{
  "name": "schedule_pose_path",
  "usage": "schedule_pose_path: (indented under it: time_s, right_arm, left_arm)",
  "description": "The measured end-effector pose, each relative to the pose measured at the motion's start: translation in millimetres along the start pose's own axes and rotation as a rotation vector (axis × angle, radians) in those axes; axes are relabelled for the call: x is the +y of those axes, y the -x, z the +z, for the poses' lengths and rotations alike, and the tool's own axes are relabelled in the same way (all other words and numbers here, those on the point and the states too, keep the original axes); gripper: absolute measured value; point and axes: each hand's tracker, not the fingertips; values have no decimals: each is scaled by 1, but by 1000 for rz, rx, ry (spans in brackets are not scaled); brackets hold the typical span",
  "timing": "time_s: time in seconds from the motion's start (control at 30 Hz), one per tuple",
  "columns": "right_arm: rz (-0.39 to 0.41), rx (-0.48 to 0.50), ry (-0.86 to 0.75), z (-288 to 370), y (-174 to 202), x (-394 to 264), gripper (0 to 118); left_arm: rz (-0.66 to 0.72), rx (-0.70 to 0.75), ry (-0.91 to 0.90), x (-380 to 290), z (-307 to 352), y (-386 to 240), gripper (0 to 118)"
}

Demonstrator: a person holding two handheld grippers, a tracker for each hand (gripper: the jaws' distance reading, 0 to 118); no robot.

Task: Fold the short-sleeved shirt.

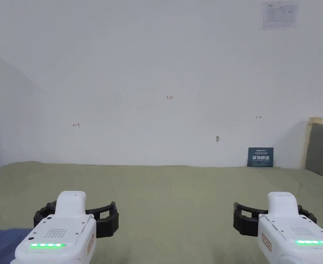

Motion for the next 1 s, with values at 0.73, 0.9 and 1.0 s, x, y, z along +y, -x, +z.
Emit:
schedule_pose_path:
  time_s: [0.73, 0.9, 1.0]
  right_arm:
    - [-15, 2, 24, -1, 0, -2, 118]
    - [-28, 6, 27, -2, 0, -1, 118]
    - [-15, 5, 25, -2, 1, 0, 118]
  left_arm:
    - [10, 1, 8, 0, 2, 0, 118]
    - [20, -1, 7, 0, 0, -1, 118]
    - [16, -3, 15, 0, -1, -3, 118]
